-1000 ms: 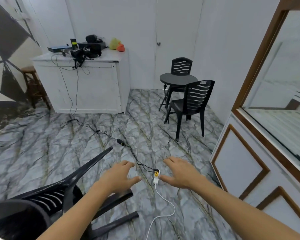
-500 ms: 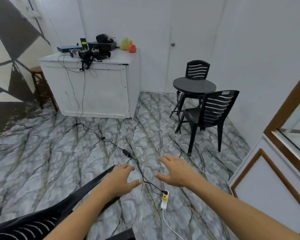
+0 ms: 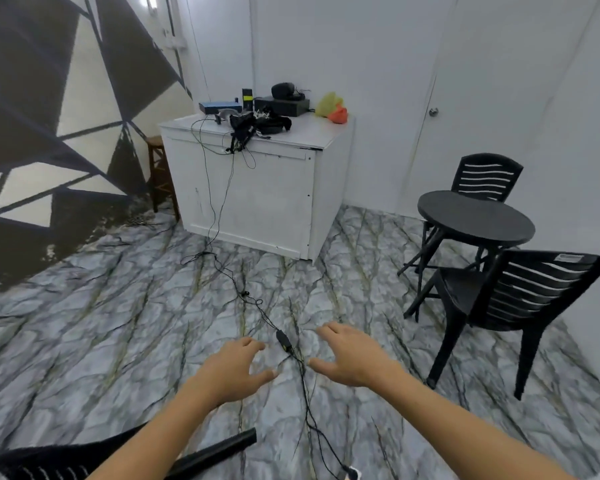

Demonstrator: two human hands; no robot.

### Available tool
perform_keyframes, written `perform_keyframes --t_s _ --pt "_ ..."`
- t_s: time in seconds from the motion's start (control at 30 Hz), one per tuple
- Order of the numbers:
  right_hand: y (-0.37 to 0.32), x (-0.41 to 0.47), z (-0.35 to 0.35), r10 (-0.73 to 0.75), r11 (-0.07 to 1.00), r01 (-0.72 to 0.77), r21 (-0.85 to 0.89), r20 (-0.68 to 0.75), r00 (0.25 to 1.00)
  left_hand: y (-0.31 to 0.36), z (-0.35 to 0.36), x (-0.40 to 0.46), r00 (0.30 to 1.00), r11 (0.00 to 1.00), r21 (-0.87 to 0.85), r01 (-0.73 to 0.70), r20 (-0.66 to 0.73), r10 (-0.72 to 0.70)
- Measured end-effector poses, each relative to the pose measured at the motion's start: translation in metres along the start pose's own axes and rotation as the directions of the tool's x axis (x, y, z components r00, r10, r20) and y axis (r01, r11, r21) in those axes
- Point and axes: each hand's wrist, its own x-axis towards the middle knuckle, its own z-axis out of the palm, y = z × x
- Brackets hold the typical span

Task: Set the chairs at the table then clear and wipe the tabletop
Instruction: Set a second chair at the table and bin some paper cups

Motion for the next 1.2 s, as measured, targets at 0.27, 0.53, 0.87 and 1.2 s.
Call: perform_keyframes --t_s 0.27,0.53,0.87,1.2 --pt "0.026 0.105 -0.029 -0.136 0.99 0.137 -0.024 0.037 0.99 -0.023 -0.032 0.061 0.991 0.992 -0.029 0.125 -0.034 -0.126" --pt "0.016 0.237 -0.04 -0.282 0.957 0.285 -0.046 0.064 0.957 -0.092 -0.068 0.128 0.961 0.961 -0.1 0.257 -0.075 -0.265" --pt "-0.047 0.428 -0.072 -0.437 0.895 0.442 -0.067 0.076 0.896 -0.211 -0.147 0.203 0.897 0.898 -0.19 0.396 -0.13 -0.423" --pt "-0.113 0.563 -0.079 -0.595 0.787 0.611 -0.09 0.155 0.789 -0.307 -0.175 0.226 0.797 0.787 -0.273 0.553 -0.1 -0.595"
